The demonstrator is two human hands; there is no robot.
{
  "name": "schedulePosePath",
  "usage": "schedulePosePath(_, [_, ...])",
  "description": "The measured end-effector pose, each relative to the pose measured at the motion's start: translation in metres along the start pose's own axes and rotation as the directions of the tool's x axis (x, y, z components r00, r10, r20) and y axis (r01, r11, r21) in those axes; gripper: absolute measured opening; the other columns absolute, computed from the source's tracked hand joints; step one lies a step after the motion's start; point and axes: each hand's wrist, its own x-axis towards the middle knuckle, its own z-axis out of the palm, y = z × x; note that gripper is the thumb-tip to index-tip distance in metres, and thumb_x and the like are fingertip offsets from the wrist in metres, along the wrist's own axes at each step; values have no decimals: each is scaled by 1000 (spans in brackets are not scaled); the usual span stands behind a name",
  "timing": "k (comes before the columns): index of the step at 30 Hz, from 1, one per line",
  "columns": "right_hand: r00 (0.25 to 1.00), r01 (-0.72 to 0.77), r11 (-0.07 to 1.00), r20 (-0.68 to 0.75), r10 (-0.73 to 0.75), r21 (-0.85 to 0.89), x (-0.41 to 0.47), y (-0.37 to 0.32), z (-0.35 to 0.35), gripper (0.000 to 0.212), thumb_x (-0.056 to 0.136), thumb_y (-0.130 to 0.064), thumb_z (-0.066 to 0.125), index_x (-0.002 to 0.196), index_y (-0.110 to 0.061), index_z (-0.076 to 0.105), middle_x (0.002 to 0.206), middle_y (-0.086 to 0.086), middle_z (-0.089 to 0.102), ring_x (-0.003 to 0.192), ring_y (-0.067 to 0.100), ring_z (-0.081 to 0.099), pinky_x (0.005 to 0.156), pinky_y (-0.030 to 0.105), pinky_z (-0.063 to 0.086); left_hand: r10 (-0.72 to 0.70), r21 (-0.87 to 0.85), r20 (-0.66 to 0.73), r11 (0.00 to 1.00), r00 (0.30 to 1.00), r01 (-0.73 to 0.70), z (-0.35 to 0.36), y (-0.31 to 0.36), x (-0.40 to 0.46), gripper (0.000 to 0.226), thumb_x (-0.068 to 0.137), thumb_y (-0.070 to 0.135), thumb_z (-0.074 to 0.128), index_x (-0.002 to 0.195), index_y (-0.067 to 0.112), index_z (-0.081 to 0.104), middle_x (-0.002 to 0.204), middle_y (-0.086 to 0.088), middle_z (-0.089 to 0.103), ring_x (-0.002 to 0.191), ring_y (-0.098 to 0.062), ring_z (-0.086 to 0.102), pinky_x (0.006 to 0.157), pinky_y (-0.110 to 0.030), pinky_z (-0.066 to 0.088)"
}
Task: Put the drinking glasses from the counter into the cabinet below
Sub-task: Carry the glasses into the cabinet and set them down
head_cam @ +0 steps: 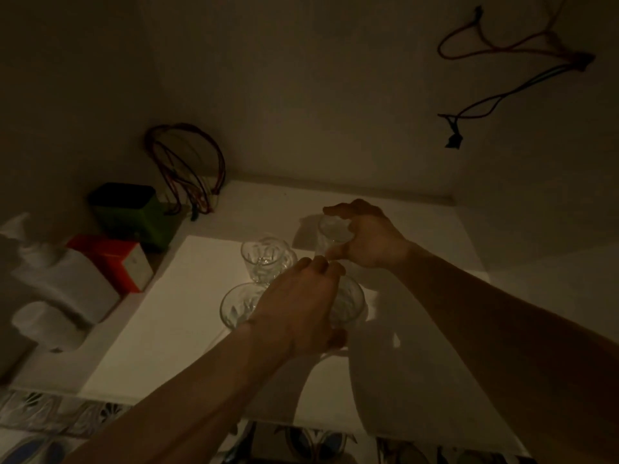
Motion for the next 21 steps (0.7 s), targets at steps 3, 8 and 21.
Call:
schedulePosePath(3, [1000, -5, 1000, -1, 5, 19, 7, 1, 5, 87, 64, -32, 95, 141, -34, 56, 136, 1, 50, 123, 24, 54, 101, 38, 50, 15, -23, -16, 1000, 1000, -15, 3, -3, 1, 90, 65, 54, 81, 138, 19, 42, 134, -6, 51, 115, -26, 49, 93, -36, 45])
schedulePosePath(8, [999, 36, 998, 7, -37, 43, 10, 1, 12, 82, 62, -23, 96, 135, -29, 61, 132, 3, 55, 118, 24, 57, 99, 37, 51, 49, -54, -46, 997, 998, -52, 7, -8, 0, 92, 64, 51, 82, 140, 18, 42, 139, -6, 48, 114, -25, 47, 91, -34, 45])
schedulePosePath(21, [992, -116, 966, -17, 123, 230, -6, -2, -1, 74, 76, -79, 60, 138, -40, 56, 146, -11, 53, 131, 10, 51, 104, 21, 39, 47, -88, -60, 995, 997, -52, 9, -11, -8, 97, 71, 64, 73, 150, 26, 30, 143, 1, 44, 120, -21, 45, 94, -33, 43])
